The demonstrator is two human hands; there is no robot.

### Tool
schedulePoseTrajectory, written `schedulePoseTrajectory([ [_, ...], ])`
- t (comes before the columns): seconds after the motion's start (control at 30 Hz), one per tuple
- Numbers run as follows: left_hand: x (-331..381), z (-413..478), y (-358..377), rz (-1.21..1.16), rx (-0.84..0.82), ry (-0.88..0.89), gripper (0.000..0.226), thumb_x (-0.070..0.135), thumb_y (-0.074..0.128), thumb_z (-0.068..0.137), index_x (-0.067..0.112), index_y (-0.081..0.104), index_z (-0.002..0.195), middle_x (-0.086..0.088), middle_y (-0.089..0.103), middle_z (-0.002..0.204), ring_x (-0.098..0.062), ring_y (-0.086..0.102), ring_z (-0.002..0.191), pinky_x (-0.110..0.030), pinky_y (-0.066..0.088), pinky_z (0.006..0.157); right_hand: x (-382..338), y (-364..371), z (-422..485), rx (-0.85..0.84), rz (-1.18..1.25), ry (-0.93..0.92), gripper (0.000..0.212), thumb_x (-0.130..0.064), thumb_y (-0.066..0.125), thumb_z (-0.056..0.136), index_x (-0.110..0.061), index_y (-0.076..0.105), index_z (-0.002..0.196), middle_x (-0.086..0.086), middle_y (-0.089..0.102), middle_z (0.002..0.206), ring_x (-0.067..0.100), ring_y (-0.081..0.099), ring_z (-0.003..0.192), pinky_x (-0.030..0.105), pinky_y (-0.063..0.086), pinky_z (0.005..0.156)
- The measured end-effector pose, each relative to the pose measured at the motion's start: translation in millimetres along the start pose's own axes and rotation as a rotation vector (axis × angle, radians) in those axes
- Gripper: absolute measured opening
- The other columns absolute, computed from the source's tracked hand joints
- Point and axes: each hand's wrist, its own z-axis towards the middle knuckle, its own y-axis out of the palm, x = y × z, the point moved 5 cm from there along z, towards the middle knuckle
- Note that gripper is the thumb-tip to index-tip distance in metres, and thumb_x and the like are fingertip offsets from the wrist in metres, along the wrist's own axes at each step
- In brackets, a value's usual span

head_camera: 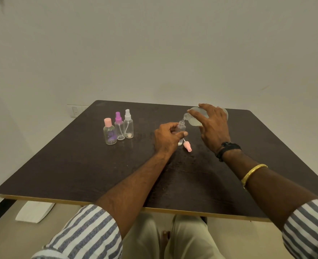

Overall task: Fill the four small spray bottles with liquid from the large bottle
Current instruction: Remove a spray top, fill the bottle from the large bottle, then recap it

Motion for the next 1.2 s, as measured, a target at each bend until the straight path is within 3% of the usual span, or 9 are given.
schedulePoseTrajectory([
  [0.77,1.6,-1.5,2.2,-0.005,-0.001,0.017,0.039,0.024,0.088,0.074,0.013,0.077,0.11,0.0,0.078,0.1,-0.008,0.072,0.088,-0.011,0.054,0.074,4.0,-0.2,-3.7,-0.013,0.004,-0.015,0.074,0.006,0.068,0.077,-0.033,0.055,0.139,0.011,0.051,0.142,0.034,0.045,0.131,0.053,0.032,0.11],
  [0.93,-0.2,-0.8,2.0,-0.006,-0.004,0.022,0.04,0.025,0.087,0.075,0.012,0.076,0.111,-0.002,0.077,0.102,-0.01,0.072,0.088,-0.021,0.059,0.079,2.3,1.4,-3.9,-0.018,0.007,-0.012,0.073,0.006,0.071,0.077,-0.032,0.056,0.138,0.012,0.051,0.143,0.036,0.045,0.131,0.055,0.034,0.109],
  [1.2,0.7,-1.2,0.3,-0.01,-0.008,0.018,0.039,0.025,0.087,0.076,0.013,0.076,0.111,-0.001,0.078,0.101,-0.008,0.072,0.086,-0.017,0.058,0.076,1.5,2.6,-3.0,-0.02,-0.006,-0.019,0.074,0.005,0.071,0.078,-0.033,0.054,0.139,0.011,0.05,0.144,0.035,0.045,0.132,0.054,0.033,0.11],
])
